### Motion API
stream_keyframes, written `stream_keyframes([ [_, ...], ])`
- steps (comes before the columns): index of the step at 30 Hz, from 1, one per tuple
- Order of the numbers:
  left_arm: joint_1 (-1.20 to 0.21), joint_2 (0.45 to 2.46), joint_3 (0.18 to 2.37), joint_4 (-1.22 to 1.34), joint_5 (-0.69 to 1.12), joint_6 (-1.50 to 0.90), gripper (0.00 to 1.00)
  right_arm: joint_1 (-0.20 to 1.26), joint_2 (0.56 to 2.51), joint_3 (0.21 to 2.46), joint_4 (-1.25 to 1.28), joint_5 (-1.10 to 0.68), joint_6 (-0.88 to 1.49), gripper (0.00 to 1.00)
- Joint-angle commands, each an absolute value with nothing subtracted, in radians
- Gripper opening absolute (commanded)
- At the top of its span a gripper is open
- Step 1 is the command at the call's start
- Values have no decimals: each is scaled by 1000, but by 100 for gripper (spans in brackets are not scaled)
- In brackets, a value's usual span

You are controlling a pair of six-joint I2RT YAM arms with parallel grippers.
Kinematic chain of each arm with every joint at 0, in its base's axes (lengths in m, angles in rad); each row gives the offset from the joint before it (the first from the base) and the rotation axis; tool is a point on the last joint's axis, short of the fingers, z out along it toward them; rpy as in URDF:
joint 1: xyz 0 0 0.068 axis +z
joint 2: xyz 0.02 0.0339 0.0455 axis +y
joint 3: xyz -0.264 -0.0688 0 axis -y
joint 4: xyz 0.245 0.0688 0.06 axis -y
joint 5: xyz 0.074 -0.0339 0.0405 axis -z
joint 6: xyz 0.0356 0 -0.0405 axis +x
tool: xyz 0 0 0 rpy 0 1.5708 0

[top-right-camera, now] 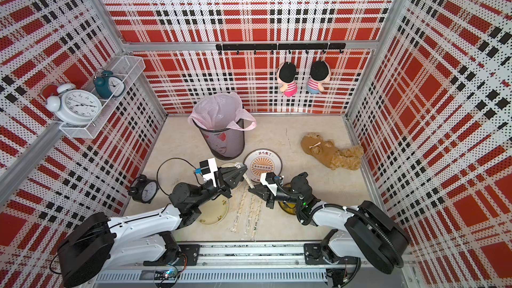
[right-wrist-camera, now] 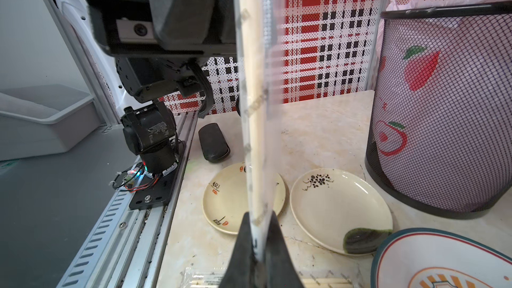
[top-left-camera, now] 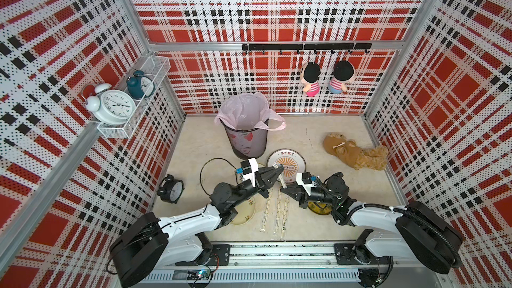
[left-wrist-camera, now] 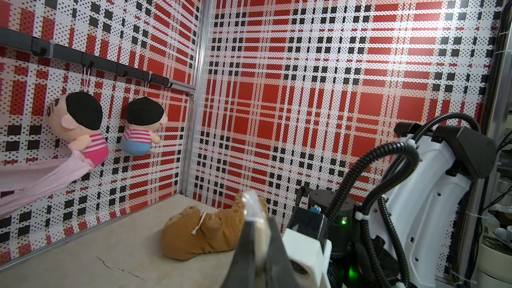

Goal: Remove the packaging of disposable chopsticks
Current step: Remove the packet bag from the disposable chopsticks.

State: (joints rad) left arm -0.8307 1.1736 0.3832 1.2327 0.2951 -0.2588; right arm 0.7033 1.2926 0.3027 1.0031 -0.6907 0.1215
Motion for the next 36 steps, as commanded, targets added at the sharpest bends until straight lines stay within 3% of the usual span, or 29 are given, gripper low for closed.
stream_keyframes([
  [1, -820, 1204, 383, 1200, 313, -228, 0, 689, 1287, 352, 1134, -717, 147, 0],
  [22, -808, 1353, 412, 1233, 340, -258, 0, 689, 1249, 385, 1140, -714, 158, 0],
  [24, -809, 1365, 412, 1234, 346, -256, 5, 689, 1246, 383, 1142, -711, 160, 0],
  [27, -806, 1367, 407, 1244, 331, -262, 0, 689, 1241, 388, 1133, -708, 160, 0],
  [33, -812, 1364, 404, 1234, 324, -250, 0, 689, 1251, 389, 1134, -705, 165, 0],
  [35, -819, 1377, 415, 1218, 304, -247, 7, 689, 1252, 392, 1141, -705, 172, 0],
  [36, -818, 1383, 415, 1219, 301, -247, 4, 689, 1251, 396, 1139, -705, 173, 0],
])
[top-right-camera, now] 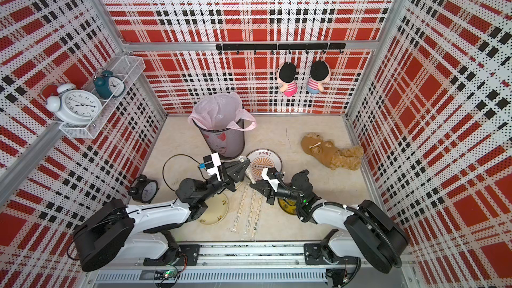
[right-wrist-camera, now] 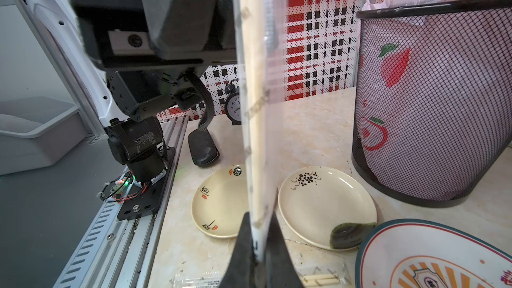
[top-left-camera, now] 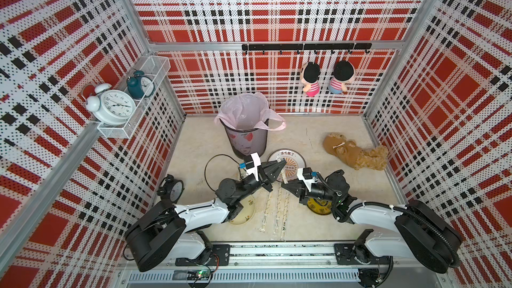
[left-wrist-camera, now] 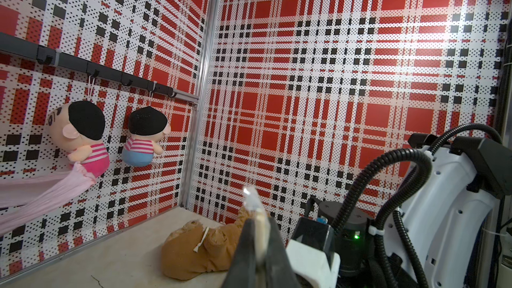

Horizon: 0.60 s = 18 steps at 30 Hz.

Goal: Remove the packaging of disposable chopsticks
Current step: Remove the packet bag from the disposable chopsticks.

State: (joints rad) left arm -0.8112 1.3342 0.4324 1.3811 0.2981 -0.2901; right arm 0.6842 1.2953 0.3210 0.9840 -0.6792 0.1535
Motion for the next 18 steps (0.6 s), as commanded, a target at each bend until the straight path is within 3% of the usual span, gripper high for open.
stream_keyframes([
  [1, -815, 1385, 412, 1225, 295, -248, 1, 690, 1249, 398, 1137, -707, 175, 0],
  [15, -810, 1428, 413, 1221, 325, -253, 1, 692, 1234, 400, 1120, -700, 181, 0],
  [18, -813, 1434, 411, 1218, 323, -255, 11, 692, 1228, 400, 1123, -698, 182, 0],
])
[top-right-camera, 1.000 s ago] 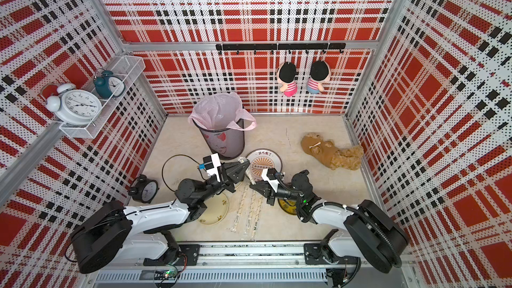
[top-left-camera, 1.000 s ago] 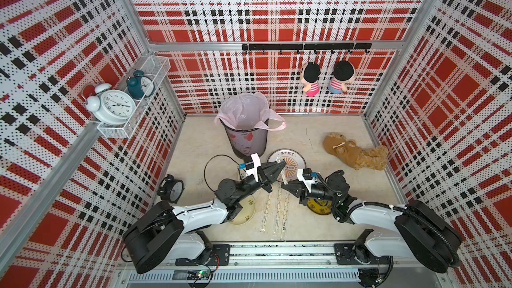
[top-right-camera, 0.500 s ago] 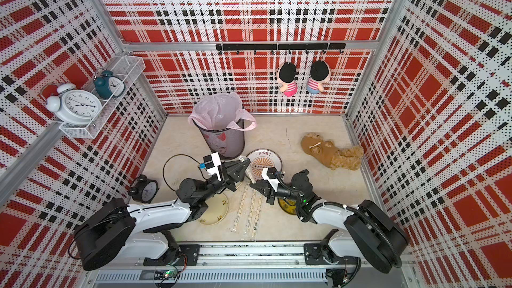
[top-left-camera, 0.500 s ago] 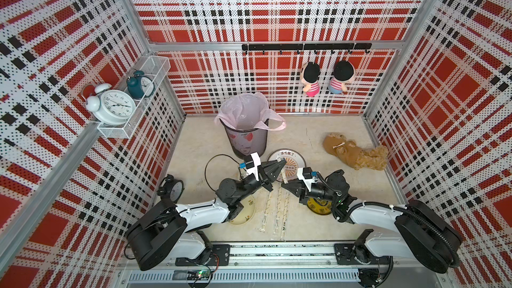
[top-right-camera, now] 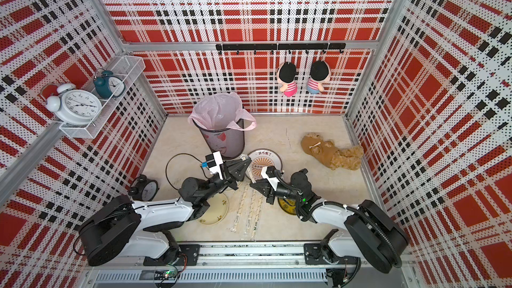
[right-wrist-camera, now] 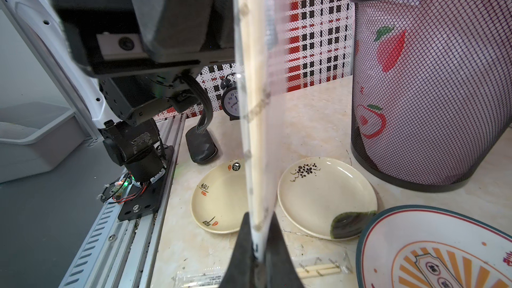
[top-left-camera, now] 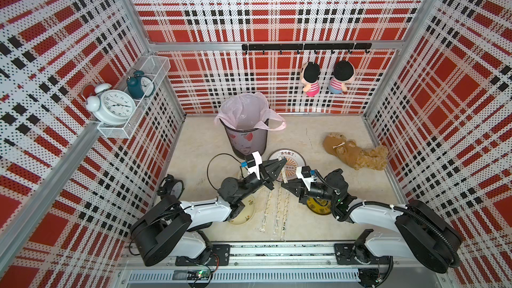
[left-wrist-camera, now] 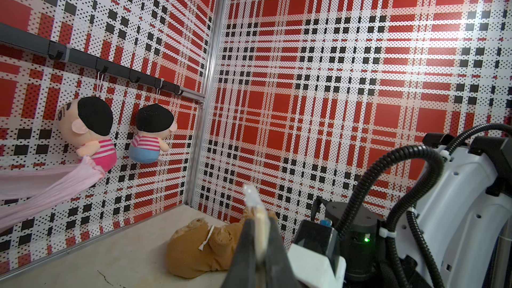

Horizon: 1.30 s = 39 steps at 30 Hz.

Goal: Remove the packaging of disposable chopsticks
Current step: Remove the packet bag from the disposable chopsticks.

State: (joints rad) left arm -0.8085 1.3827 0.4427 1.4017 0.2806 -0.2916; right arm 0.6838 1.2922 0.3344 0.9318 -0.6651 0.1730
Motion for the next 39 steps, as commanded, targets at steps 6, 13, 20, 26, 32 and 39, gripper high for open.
stream_keyframes([
  [6, -808, 1432, 372, 1297, 306, -277, 0, 692, 1221, 401, 1115, -698, 181, 0],
  [13, -830, 1507, 392, 1293, 291, -278, 9, 692, 1199, 410, 1110, -698, 183, 0],
  [20, -827, 1528, 389, 1312, 294, -290, 7, 692, 1177, 407, 1112, -684, 184, 0],
  [26, -836, 1547, 394, 1308, 302, -291, 10, 692, 1172, 422, 1111, -684, 185, 0],
  [32, -833, 1545, 394, 1278, 288, -279, 10, 692, 1171, 436, 1103, -683, 180, 0],
  [39, -825, 1557, 379, 1276, 275, -281, 12, 692, 1153, 438, 1092, -662, 176, 0],
])
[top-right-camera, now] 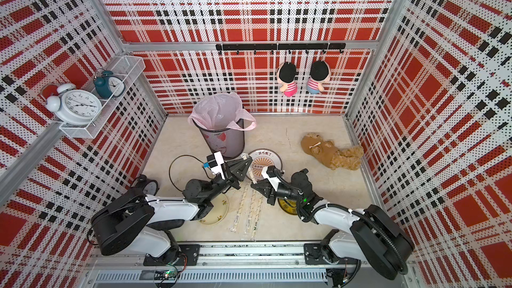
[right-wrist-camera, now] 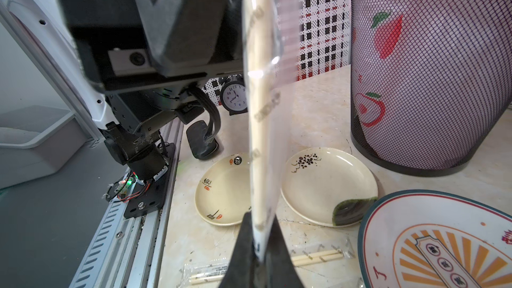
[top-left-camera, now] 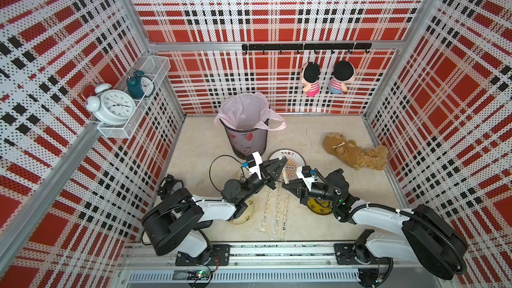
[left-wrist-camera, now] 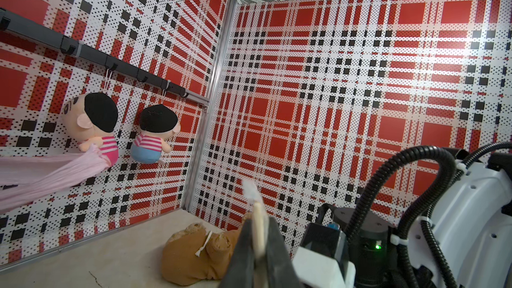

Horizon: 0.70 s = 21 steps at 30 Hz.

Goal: Remove the packaging of disposable chopsticks
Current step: Remove the packet bag from the disposable chopsticks.

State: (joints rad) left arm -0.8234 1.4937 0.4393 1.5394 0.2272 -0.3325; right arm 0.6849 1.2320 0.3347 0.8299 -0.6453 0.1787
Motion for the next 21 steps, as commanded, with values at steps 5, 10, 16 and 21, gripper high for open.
stream_keyframes([
  [5, -822, 1551, 371, 1298, 294, -288, 5, 692, 1176, 443, 1116, -667, 190, 0],
  [10, -834, 1571, 369, 1303, 308, -296, 14, 691, 1176, 447, 1115, -660, 180, 0],
  [16, -801, 1565, 340, 1339, 333, -324, 8, 692, 1161, 465, 1109, -664, 181, 0],
  [21, -815, 1612, 368, 1336, 356, -330, 6, 692, 1159, 486, 1103, -685, 189, 0],
])
